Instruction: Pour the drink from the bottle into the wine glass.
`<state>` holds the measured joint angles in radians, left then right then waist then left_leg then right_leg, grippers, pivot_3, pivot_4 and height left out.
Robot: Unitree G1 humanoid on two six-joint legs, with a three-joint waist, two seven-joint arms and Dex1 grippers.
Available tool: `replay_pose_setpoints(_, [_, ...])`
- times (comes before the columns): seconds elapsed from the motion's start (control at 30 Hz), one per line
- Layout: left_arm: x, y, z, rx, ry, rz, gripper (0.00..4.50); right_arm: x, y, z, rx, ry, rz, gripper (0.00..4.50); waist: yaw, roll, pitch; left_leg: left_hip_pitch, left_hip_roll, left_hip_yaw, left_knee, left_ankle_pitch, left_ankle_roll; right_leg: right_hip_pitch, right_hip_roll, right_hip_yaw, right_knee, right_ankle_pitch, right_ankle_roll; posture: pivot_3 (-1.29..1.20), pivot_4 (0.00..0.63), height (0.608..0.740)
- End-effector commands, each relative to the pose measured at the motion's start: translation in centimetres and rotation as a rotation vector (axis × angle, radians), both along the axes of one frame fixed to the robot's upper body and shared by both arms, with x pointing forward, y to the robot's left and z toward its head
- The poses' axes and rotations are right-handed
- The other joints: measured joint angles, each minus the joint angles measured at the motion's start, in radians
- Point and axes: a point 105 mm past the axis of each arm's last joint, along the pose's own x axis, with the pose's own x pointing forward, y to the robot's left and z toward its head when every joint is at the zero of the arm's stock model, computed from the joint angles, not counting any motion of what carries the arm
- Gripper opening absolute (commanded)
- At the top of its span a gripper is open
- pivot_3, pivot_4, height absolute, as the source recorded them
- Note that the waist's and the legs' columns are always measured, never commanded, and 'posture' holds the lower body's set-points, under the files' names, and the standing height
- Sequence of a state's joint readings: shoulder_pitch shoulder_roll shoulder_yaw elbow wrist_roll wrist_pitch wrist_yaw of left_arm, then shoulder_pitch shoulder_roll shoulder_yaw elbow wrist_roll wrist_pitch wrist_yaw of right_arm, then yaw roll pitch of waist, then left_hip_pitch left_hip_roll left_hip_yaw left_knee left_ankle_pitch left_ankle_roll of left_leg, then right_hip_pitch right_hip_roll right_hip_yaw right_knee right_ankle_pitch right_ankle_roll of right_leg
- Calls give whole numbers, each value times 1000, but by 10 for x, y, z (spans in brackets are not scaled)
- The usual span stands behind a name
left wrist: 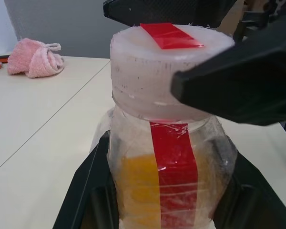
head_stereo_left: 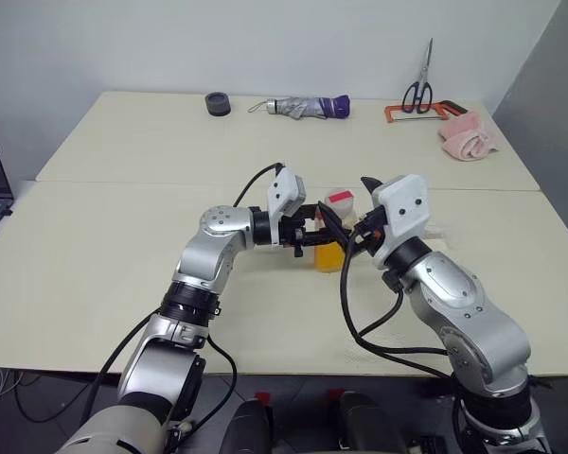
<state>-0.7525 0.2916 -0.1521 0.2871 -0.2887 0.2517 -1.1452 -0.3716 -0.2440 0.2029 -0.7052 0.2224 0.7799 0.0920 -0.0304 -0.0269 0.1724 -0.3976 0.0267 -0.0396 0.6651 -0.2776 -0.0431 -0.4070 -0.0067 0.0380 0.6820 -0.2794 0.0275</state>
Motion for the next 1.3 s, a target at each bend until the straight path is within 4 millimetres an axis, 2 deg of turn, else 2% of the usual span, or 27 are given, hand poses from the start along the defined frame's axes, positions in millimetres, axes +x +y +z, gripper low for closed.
replay_pose_setpoints(0.03, [-2, -4, 18, -20, -76, -23, 1887, -2, -1, 11, 22, -51, -9, 3057, 0, 0, 0, 0, 0, 0, 0, 0, 0, 0, 0, 0, 0, 0, 0, 0, 150, 740])
replay_pose_setpoints(0.13, [-2, -3, 18, -19, -75, -24, 1887, -3, 1, 12, 19, -60, 5, 2022, 0, 0, 0, 0, 0, 0, 0, 0, 0, 0, 0, 0, 0, 0, 0, 0, 150, 740])
replay_pose_setpoints(0.17, [-2, -3, 18, -18, -75, -24, 1887, -4, 2, 11, 19, -58, 15, 1852, 0, 0, 0, 0, 0, 0, 0, 0, 0, 0, 0, 0, 0, 0, 0, 0, 150, 740])
replay_pose_setpoints(0.3, [-3, -3, 18, -17, -71, -30, 1887, -9, 12, 9, 14, -53, 102, 1855, 0, 0, 0, 0, 0, 0, 0, 0, 0, 0, 0, 0, 0, 0, 0, 0, 150, 740])
replay_pose_setpoints(0.4, [-3, -2, 20, -14, -66, -44, 1886, -14, 20, 6, -2, -49, 235, 1855, 0, 0, 0, 0, 0, 0, 0, 0, 0, 0, 0, 0, 0, 0, 0, 0, 150, 740])
replay_pose_setpoints(0.47, [-6, -2, 21, -7, -65, -76, 1878, -16, 21, 2, -14, -20, 383, 1855, 0, 0, 0, 0, 0, 0, 0, 0, 0, 0, 0, 0, 0, 0, 0, 0, 150, 740])
replay_pose_setpoints(0.57, [-11, 1, 28, 19, -89, -134, 1870, -3, 4, -6, -182, 70, 617, 1855, -3, 1, 1, 0, 0, 1, 0, 0, 0, 0, 0, 0, 0, 0, 0, 0, 150, 740])
replay_pose_setpoints(0.7, [-13, 5, 31, 59, -134, -163, 1869, 15, -16, -2, -217, 155, 710, 1855, -1, 1, 2, 1, 0, 4, 1, 0, 1, 1, 2, -1, -1, 1, 0, 0, 150, 740])
replay_pose_setpoints(0.93, [-11, 7, 31, 62, -143, -157, 1866, 20, -24, 7, -211, 156, 742, 1855, 0, 1, 2, -1, 1, 4, 0, 0, 1, 0, 1, 1, -1, 1, -1, 0, 150, 740])
replay_pose_setpoints(1.13, [-7, 8, 31, 46, -145, -124, 1859, 18, -29, 15, -167, 111, 676, 3899, 1, 1, 2, -1, 0, 2, 1, 0, 1, 0, 1, 1, 0, 1, -1, 0, 150, 740])
replay_pose_setpoints(1.3, [-3, 11, 33, 23, -141, -83, 1859, 5, -38, 23, -132, 29, 538, 3945, 2, 1, 2, -1, 0, 1, 0, 0, 1, 0, 1, 1, 0, 1, -1, 0, 150, 740])
